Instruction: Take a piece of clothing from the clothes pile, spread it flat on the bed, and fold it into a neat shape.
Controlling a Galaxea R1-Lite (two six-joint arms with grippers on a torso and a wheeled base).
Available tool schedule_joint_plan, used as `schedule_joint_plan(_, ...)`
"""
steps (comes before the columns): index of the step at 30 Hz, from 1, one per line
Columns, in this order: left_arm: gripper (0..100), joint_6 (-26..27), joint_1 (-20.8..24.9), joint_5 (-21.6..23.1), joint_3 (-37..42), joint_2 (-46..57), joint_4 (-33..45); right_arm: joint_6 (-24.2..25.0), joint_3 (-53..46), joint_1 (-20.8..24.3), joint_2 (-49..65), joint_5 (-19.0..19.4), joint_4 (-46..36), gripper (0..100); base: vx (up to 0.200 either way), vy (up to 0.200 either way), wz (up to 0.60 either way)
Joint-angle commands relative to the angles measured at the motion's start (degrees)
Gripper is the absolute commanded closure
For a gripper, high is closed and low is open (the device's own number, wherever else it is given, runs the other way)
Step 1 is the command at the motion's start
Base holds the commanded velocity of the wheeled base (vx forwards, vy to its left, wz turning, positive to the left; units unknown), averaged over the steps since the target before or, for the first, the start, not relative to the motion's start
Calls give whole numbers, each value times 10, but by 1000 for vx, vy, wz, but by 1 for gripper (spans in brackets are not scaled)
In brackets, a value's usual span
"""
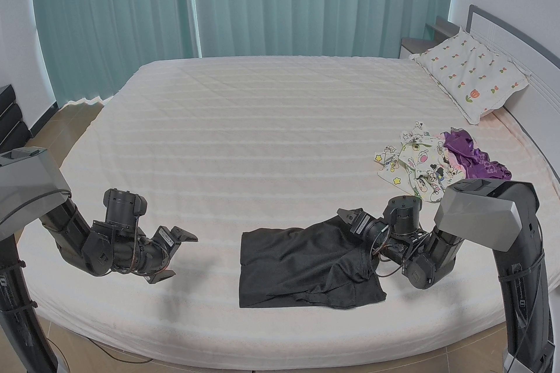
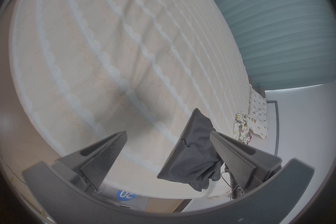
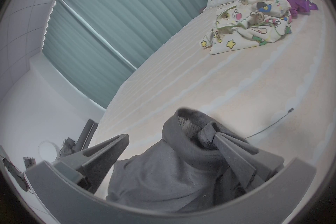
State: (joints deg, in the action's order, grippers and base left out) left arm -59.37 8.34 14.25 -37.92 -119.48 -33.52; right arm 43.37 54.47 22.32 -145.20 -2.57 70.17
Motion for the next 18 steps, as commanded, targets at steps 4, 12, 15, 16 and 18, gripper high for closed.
schedule_joint_plan(4,0,0,0,-1,0,-3,-1,8,-7,-18,-7,-31,1,0,0,0,0)
schedule_joint_plan(12,0,0,0,0,0,-3,-1,10,-111,-32,79,-10,43,0,0,0,0)
schedule_joint_plan(15,0,0,0,-1,-1,-4,-1,3,-170,-34,112,45,61,0,0,0,0)
schedule_joint_plan(16,0,0,0,0,-1,-4,-1,-5,-207,-35,128,85,67,0,0,0,0)
schedule_joint_plan(18,0,0,0,0,0,-4,-1,-29,-243,-35,136,125,69,0,0,0,0)
